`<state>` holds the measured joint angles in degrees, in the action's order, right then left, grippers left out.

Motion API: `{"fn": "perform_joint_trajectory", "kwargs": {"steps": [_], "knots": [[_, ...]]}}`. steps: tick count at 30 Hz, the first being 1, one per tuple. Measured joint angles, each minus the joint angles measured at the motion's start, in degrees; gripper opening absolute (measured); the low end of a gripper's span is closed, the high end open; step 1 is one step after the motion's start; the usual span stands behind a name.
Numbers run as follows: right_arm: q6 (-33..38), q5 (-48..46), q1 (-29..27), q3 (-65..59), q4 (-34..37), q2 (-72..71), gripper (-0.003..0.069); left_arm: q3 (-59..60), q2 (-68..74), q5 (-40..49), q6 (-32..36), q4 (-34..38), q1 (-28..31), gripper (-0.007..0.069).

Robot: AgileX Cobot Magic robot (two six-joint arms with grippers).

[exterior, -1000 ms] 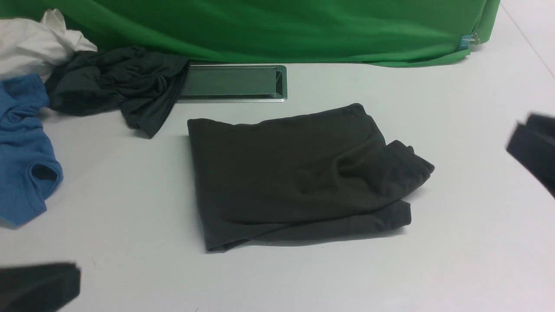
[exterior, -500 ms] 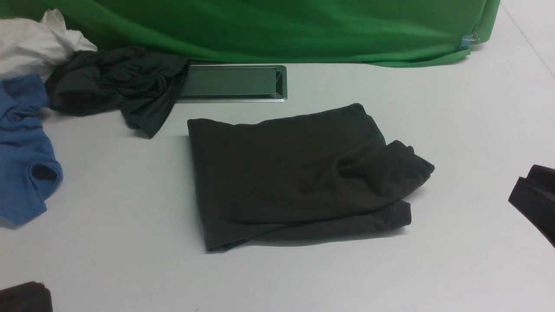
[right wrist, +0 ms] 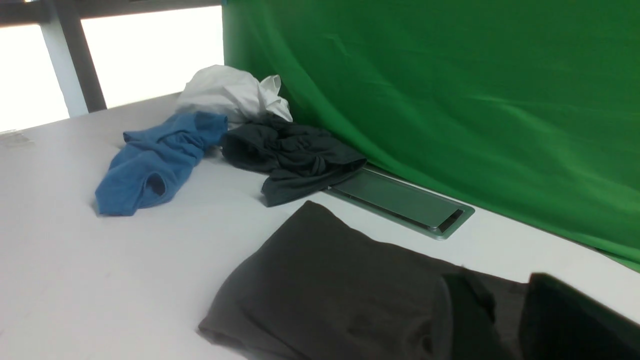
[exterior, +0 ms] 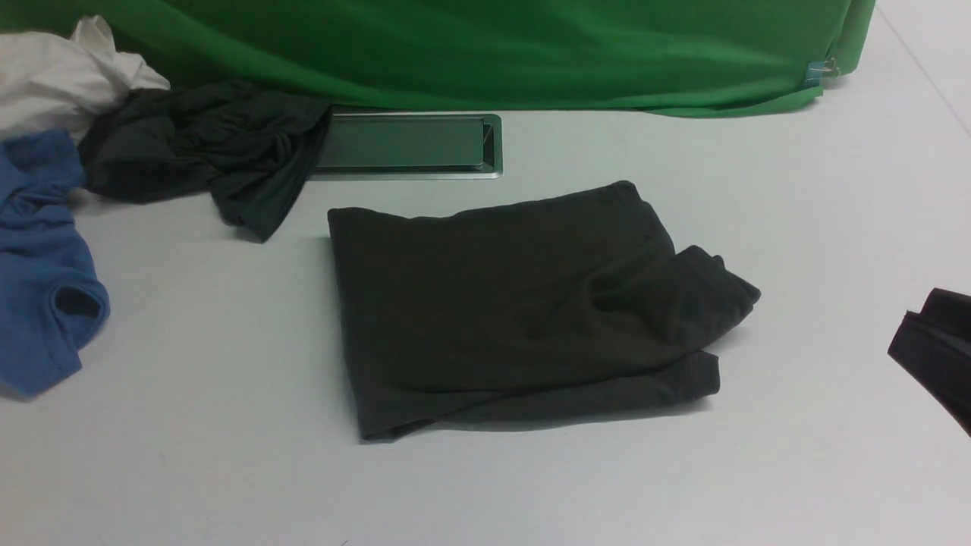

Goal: Fold a long-sleeved shirt on a white desktop.

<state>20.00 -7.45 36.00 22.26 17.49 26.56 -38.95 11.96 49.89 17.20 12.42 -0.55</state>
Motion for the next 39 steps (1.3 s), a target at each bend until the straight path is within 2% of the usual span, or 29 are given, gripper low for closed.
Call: {"fn": "perform_joint_trajectory", "kwargs": {"steps": [2,4,6,8,16,19,23,39], "knots": [[0.0,0.0,0.0,0.0,0.0,0.0,0.0179,1.5,0.1,-6.6,-3.0,-5.0,0.0,0.0018],[0.0,0.0,0.0,0.0,0.0,0.0,0.018,5.9,-0.6,-16.7,-10.6,-12.4,0.0,0.0018],[0.0,0.0,0.0,0.0,0.0,0.0,0.018,10.4,-2.0,-21.8,-14.4,-16.5,0.0,0.0018],[0.0,0.0,0.0,0.0,0.0,0.0,0.018,15.3,-4.2,-25.9,-16.1,-18.6,0.0,0.0018],[0.0,0.0,0.0,0.0,0.0,0.0,0.018,34.6,-11.6,-38.2,-16.7,-19.2,0.0,0.0018],[0.0,0.0,0.0,0.0,0.0,0.0,0.0185,38.9,-11.8,-39.1,-16.7,-17.8,0.0,0.0018],[0.0,0.0,0.0,0.0,0.0,0.0,0.0188,39.4,-12.0,-34.6,-16.7,-17.0,0.0,0.0018],[0.1,0.0,0.0,0.0,0.0,0.0,0.022,39.4,-12.1,-35.3,-16.7,-17.0,0.0,0.002]]}}
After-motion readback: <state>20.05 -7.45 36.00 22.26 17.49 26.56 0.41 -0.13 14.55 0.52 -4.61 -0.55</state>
